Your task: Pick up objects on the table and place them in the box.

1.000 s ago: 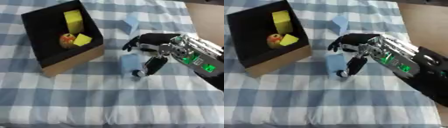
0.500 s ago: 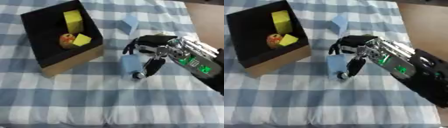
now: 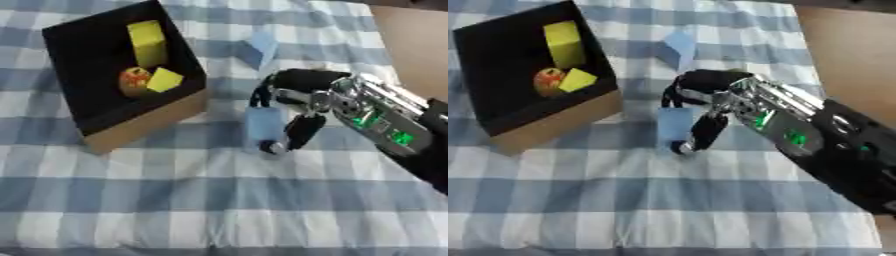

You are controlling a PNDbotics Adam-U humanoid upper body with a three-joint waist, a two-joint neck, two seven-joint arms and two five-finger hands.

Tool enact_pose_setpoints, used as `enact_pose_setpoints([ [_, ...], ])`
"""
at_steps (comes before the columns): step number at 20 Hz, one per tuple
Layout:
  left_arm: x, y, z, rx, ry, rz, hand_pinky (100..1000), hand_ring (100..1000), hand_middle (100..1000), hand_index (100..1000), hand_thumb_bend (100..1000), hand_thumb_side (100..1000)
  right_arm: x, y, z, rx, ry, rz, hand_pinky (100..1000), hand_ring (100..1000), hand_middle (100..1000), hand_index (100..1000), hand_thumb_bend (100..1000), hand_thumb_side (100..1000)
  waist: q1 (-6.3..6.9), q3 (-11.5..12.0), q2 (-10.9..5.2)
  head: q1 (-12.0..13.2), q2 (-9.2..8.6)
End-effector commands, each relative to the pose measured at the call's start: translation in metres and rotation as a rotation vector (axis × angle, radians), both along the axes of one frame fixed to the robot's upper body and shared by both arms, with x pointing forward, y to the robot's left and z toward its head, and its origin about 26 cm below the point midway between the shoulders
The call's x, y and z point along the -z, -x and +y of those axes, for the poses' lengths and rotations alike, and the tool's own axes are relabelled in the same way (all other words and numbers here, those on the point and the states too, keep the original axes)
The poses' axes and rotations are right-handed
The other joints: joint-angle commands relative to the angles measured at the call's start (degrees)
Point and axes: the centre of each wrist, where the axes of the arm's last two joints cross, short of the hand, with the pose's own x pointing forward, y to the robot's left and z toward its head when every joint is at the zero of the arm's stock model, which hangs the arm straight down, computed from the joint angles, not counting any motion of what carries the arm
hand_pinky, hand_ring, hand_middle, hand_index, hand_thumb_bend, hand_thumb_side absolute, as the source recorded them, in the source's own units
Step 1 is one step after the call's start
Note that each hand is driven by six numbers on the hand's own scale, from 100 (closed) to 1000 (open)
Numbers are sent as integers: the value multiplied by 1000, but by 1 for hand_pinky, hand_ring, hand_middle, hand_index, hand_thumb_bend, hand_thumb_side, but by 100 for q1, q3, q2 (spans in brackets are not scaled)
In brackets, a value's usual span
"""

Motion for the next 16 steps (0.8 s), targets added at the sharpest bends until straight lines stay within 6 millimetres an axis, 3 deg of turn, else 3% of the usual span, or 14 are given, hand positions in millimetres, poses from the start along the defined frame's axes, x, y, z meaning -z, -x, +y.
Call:
enact_pose_setpoints([
  [1,-8,3,-1,11,-8,-30,749,869,771,806,471,678,-6,2,-5,13,-32,0,815,733,454,671,186,142,81,3,-53,1,16],
  [6,-8,3,-1,9,-11,-27,749,869,771,806,470,677,-30,23,-2,-29,-72,21,813,732,458,680,104,100,68,-9,-67,13,6],
  [12,-8,3,1,3,-11,-29,749,869,771,806,470,675,-80,50,-3,-64,-155,-35,816,733,454,684,100,100,54,-30,-87,9,-9],
  [16,-9,3,1,1,-8,-33,750,868,771,805,470,674,-106,55,-2,-91,-224,-87,820,732,444,680,100,100,48,-30,-94,-9,-32],
])
